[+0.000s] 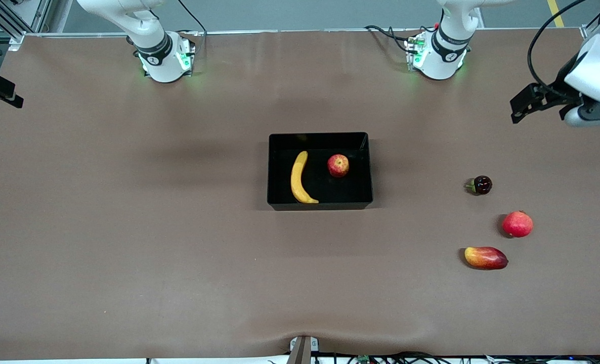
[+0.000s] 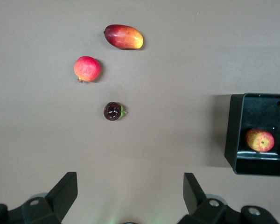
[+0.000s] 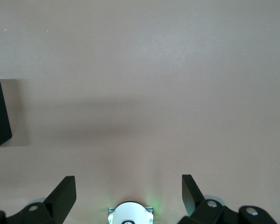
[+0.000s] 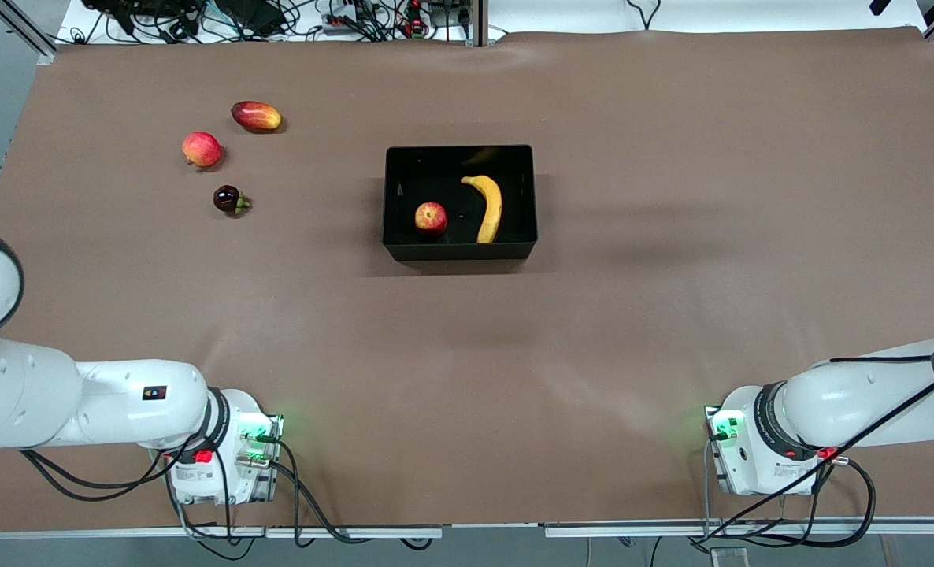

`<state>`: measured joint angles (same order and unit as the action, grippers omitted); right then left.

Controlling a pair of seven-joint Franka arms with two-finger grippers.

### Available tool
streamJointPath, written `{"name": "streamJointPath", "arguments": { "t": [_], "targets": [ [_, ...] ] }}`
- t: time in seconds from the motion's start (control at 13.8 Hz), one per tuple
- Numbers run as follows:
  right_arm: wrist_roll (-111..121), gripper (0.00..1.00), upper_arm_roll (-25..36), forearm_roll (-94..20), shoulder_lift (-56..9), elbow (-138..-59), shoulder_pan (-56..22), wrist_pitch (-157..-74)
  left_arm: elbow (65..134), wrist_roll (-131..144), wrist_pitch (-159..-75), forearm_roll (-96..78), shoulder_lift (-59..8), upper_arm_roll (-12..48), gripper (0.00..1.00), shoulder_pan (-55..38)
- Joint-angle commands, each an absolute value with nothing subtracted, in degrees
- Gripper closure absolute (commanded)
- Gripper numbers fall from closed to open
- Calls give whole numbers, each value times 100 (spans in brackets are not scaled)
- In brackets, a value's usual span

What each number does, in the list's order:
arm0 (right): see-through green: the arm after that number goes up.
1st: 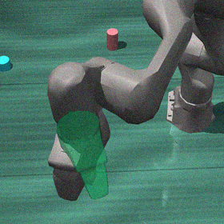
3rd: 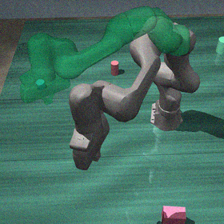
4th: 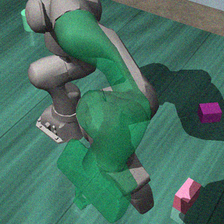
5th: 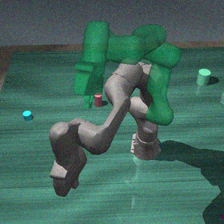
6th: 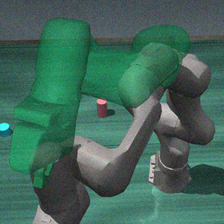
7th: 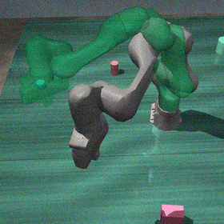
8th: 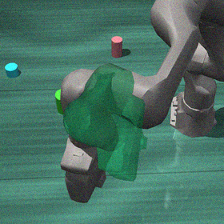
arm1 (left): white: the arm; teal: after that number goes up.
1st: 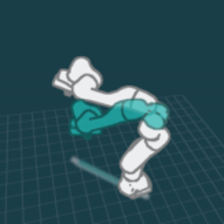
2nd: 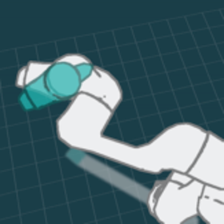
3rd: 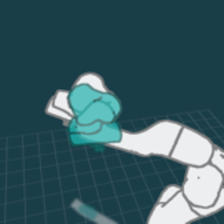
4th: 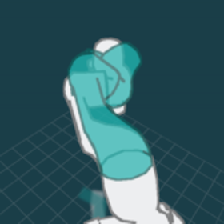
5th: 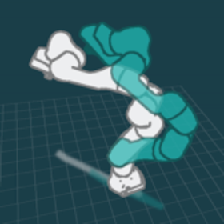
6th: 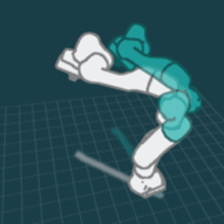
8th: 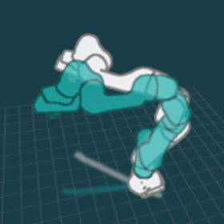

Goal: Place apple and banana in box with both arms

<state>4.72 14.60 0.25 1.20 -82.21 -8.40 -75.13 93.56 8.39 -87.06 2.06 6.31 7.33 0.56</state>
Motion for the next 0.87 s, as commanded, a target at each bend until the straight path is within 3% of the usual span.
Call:
{"name": "streamJointPath", "arguments": {
  "t": [0.0,0.8],
  "targets": [
    [536,0,1441,-61,132,-8191,-739,-7462,9703,703,-8815,62,993,404,0,-167],
    [527,0,1441,-88,132,-8191,-668,-7453,9352,642,-8535,35,747,422,0,-176]
  ]
}}
